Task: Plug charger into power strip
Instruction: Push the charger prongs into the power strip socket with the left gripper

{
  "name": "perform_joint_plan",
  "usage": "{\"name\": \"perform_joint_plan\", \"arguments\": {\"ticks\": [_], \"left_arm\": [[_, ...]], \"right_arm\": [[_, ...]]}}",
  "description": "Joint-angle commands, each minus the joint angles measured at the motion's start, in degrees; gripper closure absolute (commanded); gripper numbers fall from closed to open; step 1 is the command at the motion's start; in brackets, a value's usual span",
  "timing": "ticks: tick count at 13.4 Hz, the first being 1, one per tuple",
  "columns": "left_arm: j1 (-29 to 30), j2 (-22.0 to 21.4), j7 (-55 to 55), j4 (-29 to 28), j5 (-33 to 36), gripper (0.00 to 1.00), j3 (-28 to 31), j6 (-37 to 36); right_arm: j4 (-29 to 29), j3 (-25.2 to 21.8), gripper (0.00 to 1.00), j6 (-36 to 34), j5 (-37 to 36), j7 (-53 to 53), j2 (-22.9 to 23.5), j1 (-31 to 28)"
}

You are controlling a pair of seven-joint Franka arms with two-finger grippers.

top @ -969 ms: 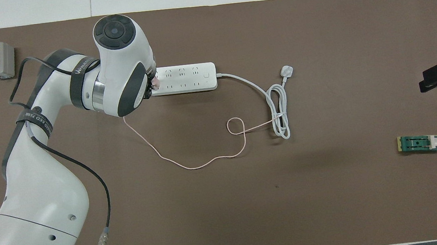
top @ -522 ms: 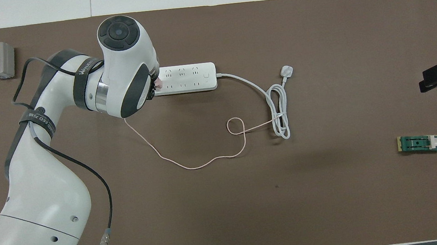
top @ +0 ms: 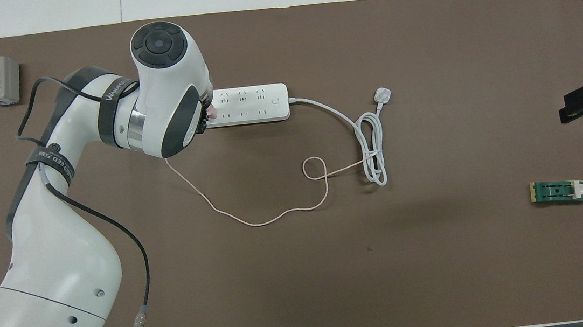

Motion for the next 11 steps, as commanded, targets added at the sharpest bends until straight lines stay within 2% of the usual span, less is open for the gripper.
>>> {"name": "perform_joint_plan", "arguments": {"ticks": [1, 11], "left_arm": [[0.0, -1.0, -0.1, -3.6, -0.1, 1.00, 0.4, 0.1], [0.2, -0.7, 0.0, -4.4, 0.2, 1.00, 0.4, 0.8]], "right_arm": [[0.0, 0.2, 0.00, -1.0, -0.1, -0.9, -0.5, -0.2], [0.0, 0.2, 0.00, -0.9, -0.1, -0.9, -0.5, -0.2]]}}
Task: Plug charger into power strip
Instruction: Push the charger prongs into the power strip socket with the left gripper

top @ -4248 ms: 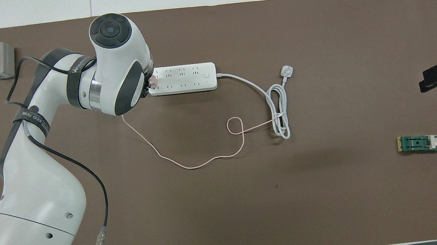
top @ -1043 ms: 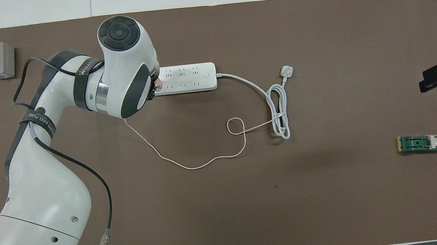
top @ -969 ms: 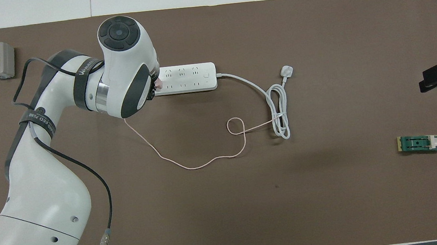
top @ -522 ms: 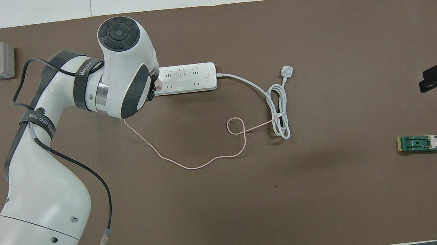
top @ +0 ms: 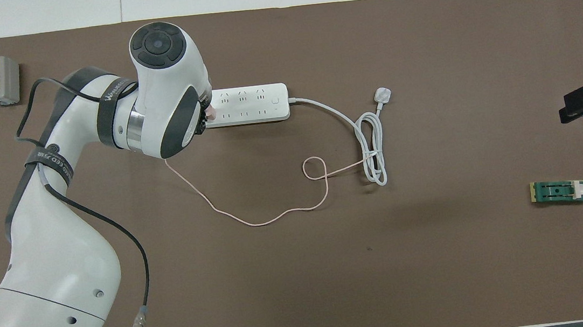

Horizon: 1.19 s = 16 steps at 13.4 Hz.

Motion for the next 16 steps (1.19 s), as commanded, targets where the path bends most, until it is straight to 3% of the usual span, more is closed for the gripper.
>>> {"name": "perform_joint_plan", "arguments": {"ticks": [1, 16], "left_arm": [[0.2, -0.4, 0.0, -3.9, 0.2, 1.00, 0.2, 0.9], [0.1, 1.7, -0.1, -4.2, 0.3, 1.00, 0.3, 4.1]], "right_arm": [[-0.1, 0.2, 0.00, -1.0, -0.1, -0.9, -0.5, -0.2], [0.0, 0.2, 0.00, -1.0, -0.1, -0.9, -0.5, -0.2]]}}
